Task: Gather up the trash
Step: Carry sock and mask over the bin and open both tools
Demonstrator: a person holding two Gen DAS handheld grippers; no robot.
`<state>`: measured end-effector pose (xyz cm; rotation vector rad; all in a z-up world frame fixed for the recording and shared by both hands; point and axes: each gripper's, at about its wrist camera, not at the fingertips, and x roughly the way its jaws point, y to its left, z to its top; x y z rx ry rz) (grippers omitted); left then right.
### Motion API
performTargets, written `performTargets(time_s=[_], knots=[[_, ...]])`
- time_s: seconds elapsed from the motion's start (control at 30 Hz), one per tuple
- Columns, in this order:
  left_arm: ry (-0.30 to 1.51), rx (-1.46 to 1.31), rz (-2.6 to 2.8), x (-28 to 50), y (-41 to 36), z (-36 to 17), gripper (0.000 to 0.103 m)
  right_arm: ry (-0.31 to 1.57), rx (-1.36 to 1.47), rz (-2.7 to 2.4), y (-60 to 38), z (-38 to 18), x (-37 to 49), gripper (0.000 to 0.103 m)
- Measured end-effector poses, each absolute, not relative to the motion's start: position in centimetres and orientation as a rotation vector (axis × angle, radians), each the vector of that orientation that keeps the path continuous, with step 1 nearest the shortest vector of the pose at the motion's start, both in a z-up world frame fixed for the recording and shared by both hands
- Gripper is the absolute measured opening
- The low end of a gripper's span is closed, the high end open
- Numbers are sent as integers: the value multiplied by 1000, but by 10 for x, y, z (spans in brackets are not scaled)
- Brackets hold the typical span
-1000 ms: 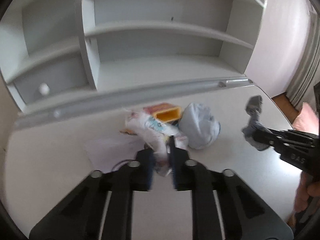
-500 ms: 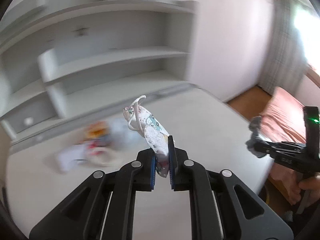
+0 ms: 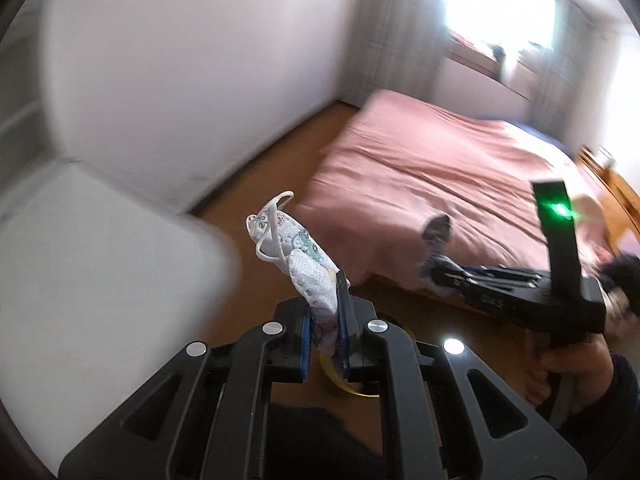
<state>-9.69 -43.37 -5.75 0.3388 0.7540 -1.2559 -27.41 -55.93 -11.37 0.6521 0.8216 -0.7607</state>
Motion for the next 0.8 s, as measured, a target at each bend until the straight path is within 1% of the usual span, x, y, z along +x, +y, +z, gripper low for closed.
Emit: performTargets(time_s=[0.2, 0.33, 0.47, 0.6, 0.8], knots=[[810, 451, -1407, -158, -500, -119, 9, 884, 739, -849, -594, -157, -321, 15], [904, 486, -1420, -162, -524, -163, 9, 940, 789, -859, -603, -189, -336, 15], [984, 503, -1416, -173, -544, -192, 9, 973, 857, -851, -619, -213, -340, 15], [1027, 500, -1426, -170, -552, -209, 10, 982, 884, -845, -621, -220, -338, 15], [1042, 517, -1450, -171, -563, -217, 10, 993, 882, -841, -623, -221, -331, 15]])
